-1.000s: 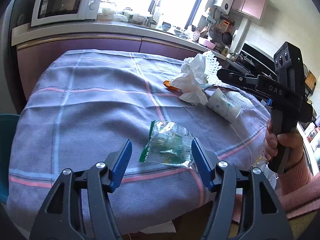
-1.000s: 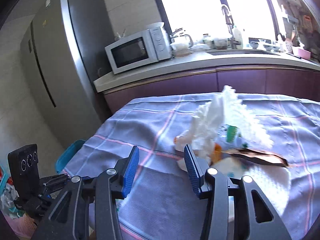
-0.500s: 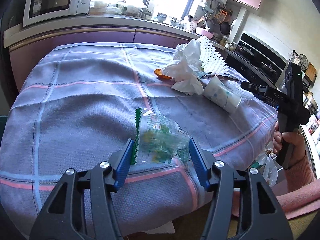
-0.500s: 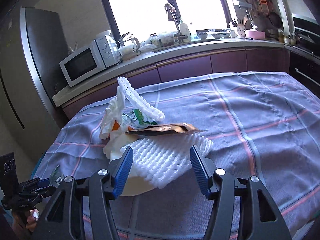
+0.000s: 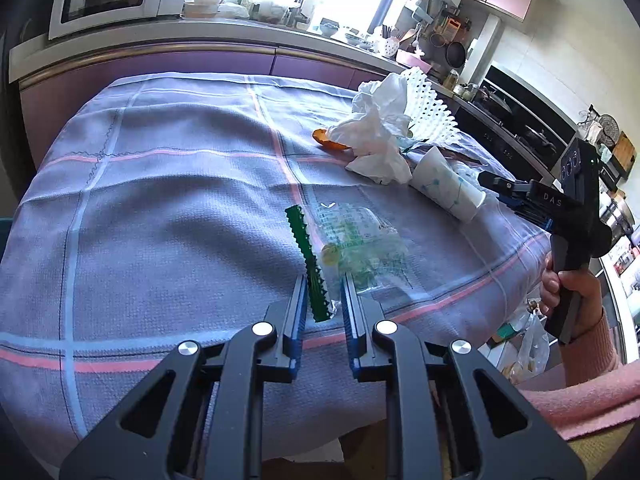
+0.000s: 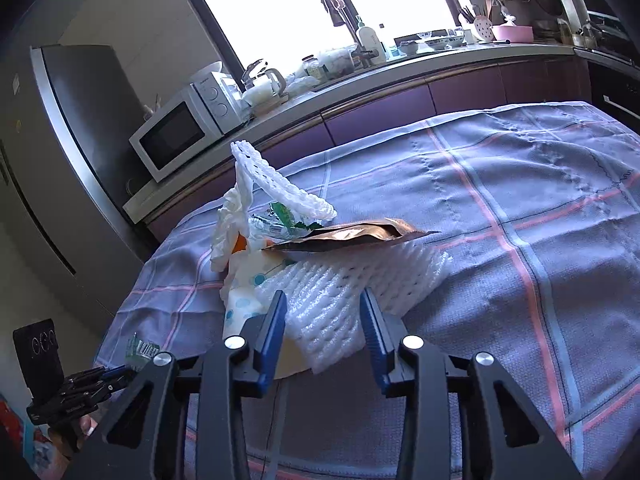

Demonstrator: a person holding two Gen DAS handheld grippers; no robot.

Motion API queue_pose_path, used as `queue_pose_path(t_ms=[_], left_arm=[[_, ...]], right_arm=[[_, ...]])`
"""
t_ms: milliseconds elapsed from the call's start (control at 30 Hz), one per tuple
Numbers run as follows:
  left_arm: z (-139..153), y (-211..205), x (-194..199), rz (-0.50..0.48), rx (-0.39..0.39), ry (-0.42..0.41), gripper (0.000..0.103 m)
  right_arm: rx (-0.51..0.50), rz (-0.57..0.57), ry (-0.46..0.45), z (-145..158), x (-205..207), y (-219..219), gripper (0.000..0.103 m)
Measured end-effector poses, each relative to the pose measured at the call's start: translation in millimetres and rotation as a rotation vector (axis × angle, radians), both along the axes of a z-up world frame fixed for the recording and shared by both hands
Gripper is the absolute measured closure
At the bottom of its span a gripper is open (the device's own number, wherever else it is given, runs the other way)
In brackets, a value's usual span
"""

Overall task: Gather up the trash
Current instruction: 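Grasp the clear plastic bag with the left tool while the right tool returns to the pile, then grasp the white foam net with the right tool while the left tool holds the bag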

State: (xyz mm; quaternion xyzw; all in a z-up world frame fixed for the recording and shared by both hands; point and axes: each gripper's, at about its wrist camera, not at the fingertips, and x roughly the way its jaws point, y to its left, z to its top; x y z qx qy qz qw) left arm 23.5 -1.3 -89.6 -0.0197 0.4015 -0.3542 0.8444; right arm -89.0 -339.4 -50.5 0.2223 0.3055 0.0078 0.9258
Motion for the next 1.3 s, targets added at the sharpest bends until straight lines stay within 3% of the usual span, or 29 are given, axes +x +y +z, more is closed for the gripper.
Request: queue_pose_path(t_ms=[33,67,200,400,633,1300], left_arm=[[0,0,0,0.001,-0.001,0.002,0.086],[1,0,1,0.003,-0.001,0.003,0.086],[3,1,0,0.002,-0.010,-0.001,0.089],[11,4,-3,0.011,-0.017,-0.032,0.091],[22,20,-6,0.048,-0.038,-0.061,0.091],[33,69,-7,0.189,-0.067,-0.089,0.091]], right_arm=[[0.007,0.005,-0.005,1,-1,0,0.075],[0.014,0.008,-0.011,2,-1,-1,0.086],[0.015,0.011,-0.027,10,-5,0,0.091],[-0.016,0.062,-0.076,30,-12,16,0.092],[0.013,0.140,-0.122,48,-14,35,0.092],[0.022,0.371,-0.208,71,23,119,0.092]])
